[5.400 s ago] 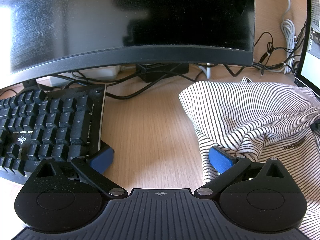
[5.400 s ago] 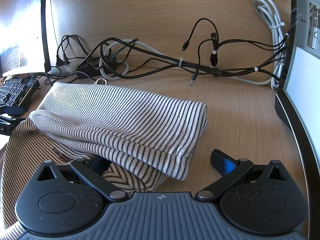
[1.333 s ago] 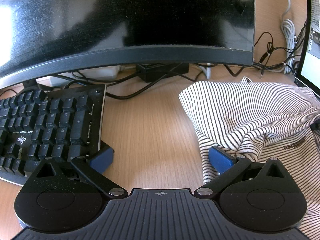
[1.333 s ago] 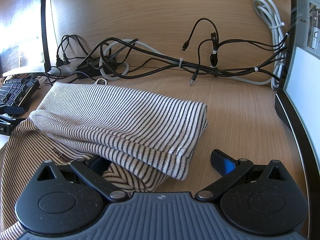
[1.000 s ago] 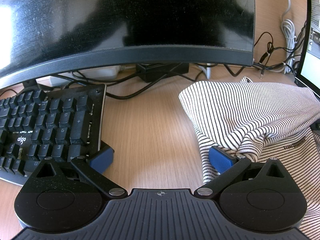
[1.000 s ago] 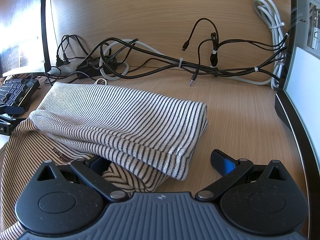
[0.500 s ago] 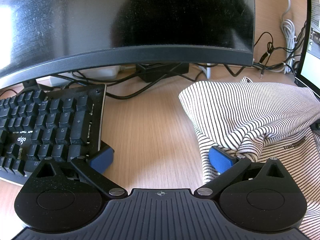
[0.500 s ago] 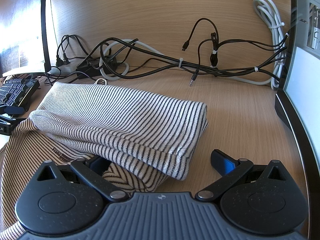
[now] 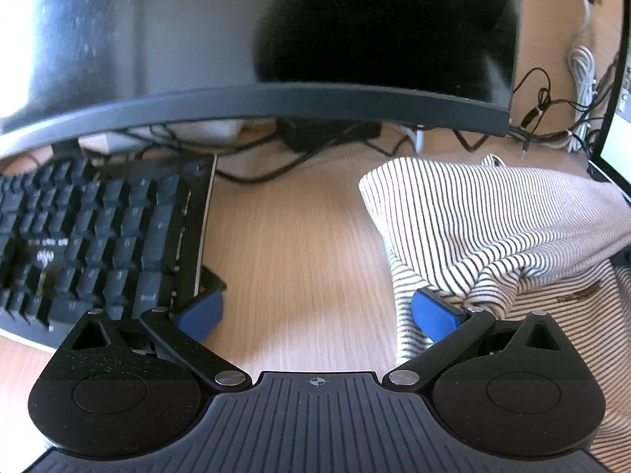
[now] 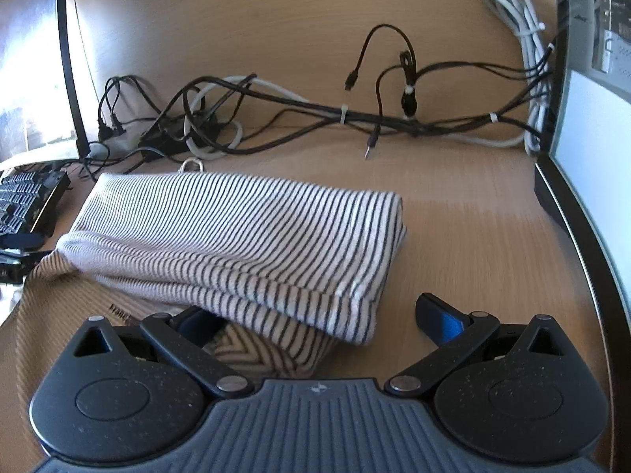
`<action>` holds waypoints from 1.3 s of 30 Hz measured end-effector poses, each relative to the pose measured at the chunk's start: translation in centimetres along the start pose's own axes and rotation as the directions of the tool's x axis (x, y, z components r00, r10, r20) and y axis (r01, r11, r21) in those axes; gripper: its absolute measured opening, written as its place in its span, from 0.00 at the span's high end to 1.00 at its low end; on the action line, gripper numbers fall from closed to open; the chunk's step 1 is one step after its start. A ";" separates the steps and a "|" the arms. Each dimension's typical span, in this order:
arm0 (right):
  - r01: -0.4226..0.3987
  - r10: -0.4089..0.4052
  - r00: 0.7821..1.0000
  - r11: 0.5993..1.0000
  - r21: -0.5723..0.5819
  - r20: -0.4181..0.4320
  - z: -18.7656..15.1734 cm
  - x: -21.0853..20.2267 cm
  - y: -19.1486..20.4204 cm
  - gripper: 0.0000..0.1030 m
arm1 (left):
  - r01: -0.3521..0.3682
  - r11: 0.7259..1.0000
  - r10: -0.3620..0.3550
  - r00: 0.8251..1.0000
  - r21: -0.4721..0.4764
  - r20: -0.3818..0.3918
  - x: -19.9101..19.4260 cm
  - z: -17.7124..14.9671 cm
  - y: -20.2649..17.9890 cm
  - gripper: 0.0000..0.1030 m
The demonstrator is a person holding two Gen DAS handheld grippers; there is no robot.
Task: Fold clothes
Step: 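Grasp the striped shirt bundle end with the right gripper while the left gripper grasps the other end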
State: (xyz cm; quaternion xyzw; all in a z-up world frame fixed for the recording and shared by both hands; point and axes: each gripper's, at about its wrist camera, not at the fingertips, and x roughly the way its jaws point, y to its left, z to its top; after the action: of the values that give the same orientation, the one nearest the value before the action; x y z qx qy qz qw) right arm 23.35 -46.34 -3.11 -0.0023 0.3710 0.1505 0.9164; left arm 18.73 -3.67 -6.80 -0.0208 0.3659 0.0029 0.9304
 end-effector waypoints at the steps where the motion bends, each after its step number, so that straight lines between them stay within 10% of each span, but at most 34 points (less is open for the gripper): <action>1: 0.004 -0.004 1.000 1.000 -0.006 -0.016 0.1 -0.1 0.0 0.00 | -0.003 1.000 0.003 1.000 -0.004 -0.020 0.1 0.2 0.0 0.00; 10: 0.029 -0.030 0.997 0.999 -0.020 -0.077 1.0 -0.2 1.1 0.00 | -0.006 1.000 0.004 0.989 -0.011 -0.145 0.5 1.7 0.2 0.00; 16: 0.010 -0.011 0.962 1.000 0.006 0.274 4.0 -7.8 2.1 0.00 | 0.127 0.991 -0.127 0.992 -0.048 0.004 -7.4 3.0 -0.5 0.00; 19: -0.100 0.081 0.955 0.994 0.052 0.287 8.2 -6.8 2.2 0.16 | 0.244 0.966 -0.246 0.969 -0.089 -0.004 -7.2 3.6 -3.1 0.00; 22: -0.135 0.142 0.973 0.990 -0.048 0.185 10.9 -2.3 3.9 0.48 | 0.242 0.969 -0.246 0.966 -0.052 -0.086 -5.1 2.6 -5.4 0.04; 25: -0.168 0.180 0.982 0.970 -0.178 0.052 12.0 2.5 6.0 0.48 | 0.199 0.977 -0.210 0.960 -0.074 -0.187 -3.4 1.3 -5.5 0.22; 31: -0.178 0.139 0.978 0.947 -0.267 -0.158 11.0 9.0 6.4 0.48 | 0.214 0.962 -0.248 0.944 -0.169 -0.216 -3.0 -0.4 -3.5 0.15; 39: -0.213 0.199 0.973 0.969 -0.123 -0.116 9.2 6.7 6.2 0.82 | 0.259 0.953 -0.288 0.934 -0.157 -0.210 -3.1 -0.2 -3.3 0.06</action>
State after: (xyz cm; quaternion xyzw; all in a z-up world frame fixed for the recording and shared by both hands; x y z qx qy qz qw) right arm 32.45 -37.53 -0.29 -0.0335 0.4050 0.2692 0.8732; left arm 16.35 -6.97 -4.73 -0.1306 0.4640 -0.1060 0.8697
